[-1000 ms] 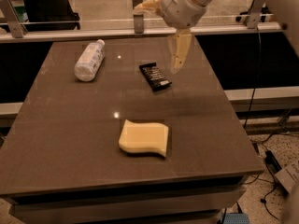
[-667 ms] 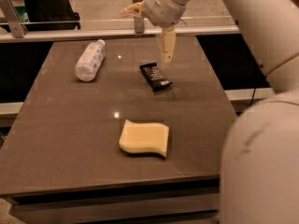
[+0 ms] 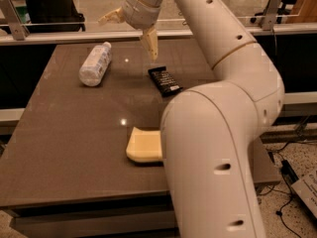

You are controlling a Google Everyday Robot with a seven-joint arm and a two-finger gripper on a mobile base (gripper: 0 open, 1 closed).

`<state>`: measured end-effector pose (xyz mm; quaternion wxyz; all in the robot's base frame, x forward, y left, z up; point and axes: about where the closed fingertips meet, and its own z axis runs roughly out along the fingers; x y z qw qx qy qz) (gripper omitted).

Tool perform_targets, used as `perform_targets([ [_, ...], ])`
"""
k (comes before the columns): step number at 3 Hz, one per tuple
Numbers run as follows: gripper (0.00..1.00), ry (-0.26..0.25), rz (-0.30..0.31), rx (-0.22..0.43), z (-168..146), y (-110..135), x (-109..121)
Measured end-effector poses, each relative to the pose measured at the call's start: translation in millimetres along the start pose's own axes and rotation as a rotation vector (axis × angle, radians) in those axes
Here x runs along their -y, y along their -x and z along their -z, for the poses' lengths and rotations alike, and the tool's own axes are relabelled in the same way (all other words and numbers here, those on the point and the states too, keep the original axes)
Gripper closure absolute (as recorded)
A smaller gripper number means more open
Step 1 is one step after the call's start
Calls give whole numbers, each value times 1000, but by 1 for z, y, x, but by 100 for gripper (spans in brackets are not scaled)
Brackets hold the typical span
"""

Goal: Place blue plastic bottle upright

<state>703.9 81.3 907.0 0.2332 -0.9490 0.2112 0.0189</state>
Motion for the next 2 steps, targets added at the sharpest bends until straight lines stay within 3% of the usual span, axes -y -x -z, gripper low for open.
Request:
perform_targets([
  [1, 0, 13, 151, -9, -22, 8, 36],
  [2, 0, 46, 271, -11, -44, 17, 57],
])
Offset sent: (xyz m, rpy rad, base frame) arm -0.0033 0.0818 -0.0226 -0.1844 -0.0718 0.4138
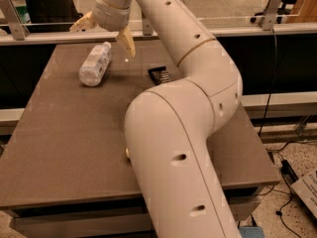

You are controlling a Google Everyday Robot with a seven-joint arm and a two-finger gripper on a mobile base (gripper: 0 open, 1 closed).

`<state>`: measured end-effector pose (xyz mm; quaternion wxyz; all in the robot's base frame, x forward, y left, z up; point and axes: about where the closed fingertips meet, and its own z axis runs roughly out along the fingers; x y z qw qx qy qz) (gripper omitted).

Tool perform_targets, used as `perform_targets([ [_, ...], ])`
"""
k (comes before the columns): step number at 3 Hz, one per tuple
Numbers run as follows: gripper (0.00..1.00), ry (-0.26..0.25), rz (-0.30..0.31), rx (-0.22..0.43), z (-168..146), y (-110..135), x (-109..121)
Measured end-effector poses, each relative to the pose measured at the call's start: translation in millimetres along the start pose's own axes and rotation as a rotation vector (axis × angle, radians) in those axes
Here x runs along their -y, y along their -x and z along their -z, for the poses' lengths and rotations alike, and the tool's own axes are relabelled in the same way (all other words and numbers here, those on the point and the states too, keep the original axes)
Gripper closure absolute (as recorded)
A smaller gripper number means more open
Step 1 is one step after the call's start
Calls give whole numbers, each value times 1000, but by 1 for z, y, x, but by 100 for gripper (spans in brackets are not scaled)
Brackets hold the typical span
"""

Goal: Place blue plastic bottle upright

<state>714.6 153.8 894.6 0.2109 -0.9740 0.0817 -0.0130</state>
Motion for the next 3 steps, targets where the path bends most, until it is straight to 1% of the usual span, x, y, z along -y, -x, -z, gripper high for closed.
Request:
perform_targets([
  [1, 0, 66, 106, -13, -18, 5, 9],
  [2, 0, 134, 177, -57, -29, -1, 8],
  [3, 0, 193, 219, -122, -35, -13, 9],
])
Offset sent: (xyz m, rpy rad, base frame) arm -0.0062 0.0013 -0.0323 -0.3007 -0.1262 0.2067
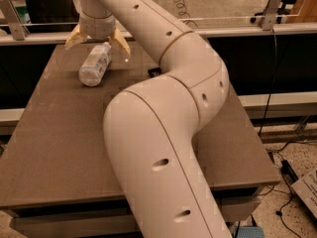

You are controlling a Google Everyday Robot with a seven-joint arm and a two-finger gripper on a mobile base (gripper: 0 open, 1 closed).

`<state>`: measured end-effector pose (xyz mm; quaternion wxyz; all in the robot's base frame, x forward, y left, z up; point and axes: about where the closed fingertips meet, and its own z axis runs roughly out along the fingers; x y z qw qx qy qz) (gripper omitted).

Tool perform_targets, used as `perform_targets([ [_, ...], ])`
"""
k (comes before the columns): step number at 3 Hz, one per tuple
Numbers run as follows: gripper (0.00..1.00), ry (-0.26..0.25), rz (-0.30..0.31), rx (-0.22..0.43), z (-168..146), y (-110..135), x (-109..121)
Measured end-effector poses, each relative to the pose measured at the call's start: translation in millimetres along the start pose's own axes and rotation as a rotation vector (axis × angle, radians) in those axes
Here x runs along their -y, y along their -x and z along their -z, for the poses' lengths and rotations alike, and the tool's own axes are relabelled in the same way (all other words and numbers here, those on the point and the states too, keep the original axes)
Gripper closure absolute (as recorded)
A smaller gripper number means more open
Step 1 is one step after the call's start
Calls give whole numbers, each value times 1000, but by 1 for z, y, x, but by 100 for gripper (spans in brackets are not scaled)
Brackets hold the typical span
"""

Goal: Place blue plastic bottle upright

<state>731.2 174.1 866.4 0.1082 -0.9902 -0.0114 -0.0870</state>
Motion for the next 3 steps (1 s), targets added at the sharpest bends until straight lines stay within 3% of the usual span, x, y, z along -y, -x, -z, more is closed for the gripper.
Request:
perform_targets([
  [1, 0, 35, -21, -60, -5, -18, -8],
  [3, 0, 48, -120, -73, -24, -33, -12],
])
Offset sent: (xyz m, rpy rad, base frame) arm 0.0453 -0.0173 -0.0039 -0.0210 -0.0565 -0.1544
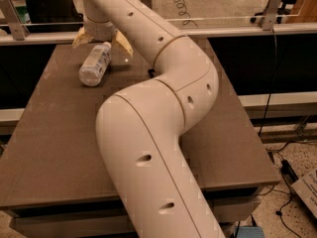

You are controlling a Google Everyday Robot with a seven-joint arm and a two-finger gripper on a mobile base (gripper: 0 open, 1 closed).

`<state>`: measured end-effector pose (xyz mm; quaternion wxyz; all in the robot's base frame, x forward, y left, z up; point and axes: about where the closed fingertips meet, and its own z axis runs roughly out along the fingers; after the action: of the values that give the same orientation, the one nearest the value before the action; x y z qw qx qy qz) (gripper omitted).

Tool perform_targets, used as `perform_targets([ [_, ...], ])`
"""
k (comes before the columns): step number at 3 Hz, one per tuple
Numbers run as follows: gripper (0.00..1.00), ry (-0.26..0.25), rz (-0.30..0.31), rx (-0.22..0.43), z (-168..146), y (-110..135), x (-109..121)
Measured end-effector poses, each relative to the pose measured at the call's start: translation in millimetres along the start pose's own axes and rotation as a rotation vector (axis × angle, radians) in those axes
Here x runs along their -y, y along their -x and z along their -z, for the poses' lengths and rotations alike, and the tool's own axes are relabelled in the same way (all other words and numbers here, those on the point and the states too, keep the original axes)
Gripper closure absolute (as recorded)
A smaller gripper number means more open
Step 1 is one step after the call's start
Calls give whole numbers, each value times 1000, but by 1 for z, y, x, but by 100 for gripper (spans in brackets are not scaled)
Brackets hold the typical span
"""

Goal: Place blue plastic bottle upright

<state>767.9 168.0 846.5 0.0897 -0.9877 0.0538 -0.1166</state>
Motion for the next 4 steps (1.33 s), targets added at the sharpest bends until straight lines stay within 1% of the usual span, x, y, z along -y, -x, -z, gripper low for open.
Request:
perform_targets([
  [1, 0, 21, -33, 13, -14, 2, 3],
  [2, 17, 48, -44, 28, -25, 4, 2],
  [4, 64, 86, -63, 35, -22, 10, 8],
])
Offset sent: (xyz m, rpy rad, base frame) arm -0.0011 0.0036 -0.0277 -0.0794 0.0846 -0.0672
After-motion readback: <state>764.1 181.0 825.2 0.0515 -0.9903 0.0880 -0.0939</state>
